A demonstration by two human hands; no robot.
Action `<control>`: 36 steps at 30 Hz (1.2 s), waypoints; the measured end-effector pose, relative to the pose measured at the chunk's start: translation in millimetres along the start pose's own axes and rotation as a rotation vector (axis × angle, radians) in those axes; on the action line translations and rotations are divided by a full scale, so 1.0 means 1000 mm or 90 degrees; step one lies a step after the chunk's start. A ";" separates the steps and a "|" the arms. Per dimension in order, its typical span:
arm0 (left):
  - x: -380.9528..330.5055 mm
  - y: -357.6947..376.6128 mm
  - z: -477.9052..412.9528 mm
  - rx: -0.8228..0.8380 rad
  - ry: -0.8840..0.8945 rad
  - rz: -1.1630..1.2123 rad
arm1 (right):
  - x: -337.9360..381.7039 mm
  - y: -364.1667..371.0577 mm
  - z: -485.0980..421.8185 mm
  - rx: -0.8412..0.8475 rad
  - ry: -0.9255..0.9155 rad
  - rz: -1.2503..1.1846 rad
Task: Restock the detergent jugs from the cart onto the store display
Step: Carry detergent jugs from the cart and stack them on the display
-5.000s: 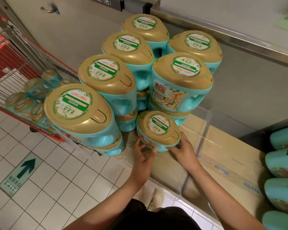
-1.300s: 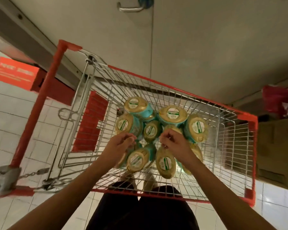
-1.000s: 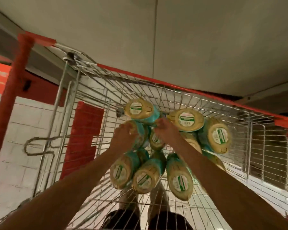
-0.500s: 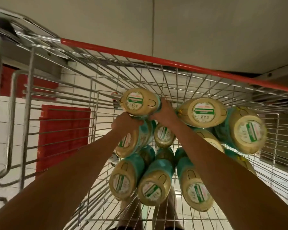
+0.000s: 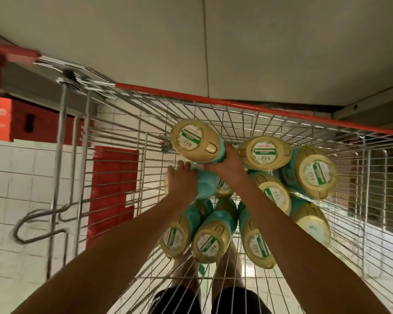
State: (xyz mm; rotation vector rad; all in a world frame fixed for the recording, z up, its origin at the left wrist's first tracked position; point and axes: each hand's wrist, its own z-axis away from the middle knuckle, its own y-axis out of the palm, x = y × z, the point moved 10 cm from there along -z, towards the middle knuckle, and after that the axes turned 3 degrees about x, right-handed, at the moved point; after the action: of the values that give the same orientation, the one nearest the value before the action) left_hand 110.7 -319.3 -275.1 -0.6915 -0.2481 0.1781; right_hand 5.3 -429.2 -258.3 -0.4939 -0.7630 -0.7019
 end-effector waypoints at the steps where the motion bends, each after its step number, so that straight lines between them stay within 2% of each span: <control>1: -0.003 -0.005 0.009 -0.031 0.016 -0.028 | 0.004 -0.005 0.013 -0.009 -0.006 -0.035; 6: -0.028 -0.017 0.057 -0.111 0.133 -0.075 | 0.010 -0.042 0.077 -0.085 -0.005 -0.164; 8: -0.035 -0.018 0.068 -0.088 0.170 -0.124 | 0.009 -0.058 0.099 -0.103 -0.020 -0.222; 12: -0.031 -0.017 0.063 -0.038 0.183 -0.138 | -0.003 -0.077 0.131 -0.130 -0.021 -0.247; 17: -0.020 0.013 0.033 -0.001 0.086 -0.026 | -0.031 -0.085 0.144 -0.131 0.003 -0.223; 21: -0.011 0.029 0.027 -0.019 0.000 0.107 | -0.049 -0.076 0.151 -0.096 0.030 -0.224; 24: 0.001 0.029 0.031 -0.102 -0.060 0.291 | -0.053 -0.068 0.152 -0.076 0.032 -0.200; 26: 0.002 0.026 0.026 -0.143 -0.057 0.352 | -0.054 -0.061 0.152 -0.061 0.039 -0.193; 29: -0.004 0.025 0.017 -0.153 -0.006 0.346 | -0.058 -0.057 0.152 -0.060 0.053 -0.198; 31: -0.005 0.032 0.014 -0.157 0.014 0.429 | -0.060 -0.058 0.152 -0.059 0.055 -0.189; 33: -0.002 0.037 0.018 -0.162 0.008 0.579 | -0.059 -0.061 0.155 -0.059 0.056 -0.194; 36: 0.022 0.044 0.023 -0.199 -0.177 0.837 | -0.053 -0.068 0.157 -0.061 0.047 -0.201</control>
State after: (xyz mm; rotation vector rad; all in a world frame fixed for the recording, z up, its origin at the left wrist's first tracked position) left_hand 121.7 -266.3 -283.1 -1.0584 -0.0466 1.5226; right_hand -142.2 -355.3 -189.0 -0.4348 -0.7475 -1.0488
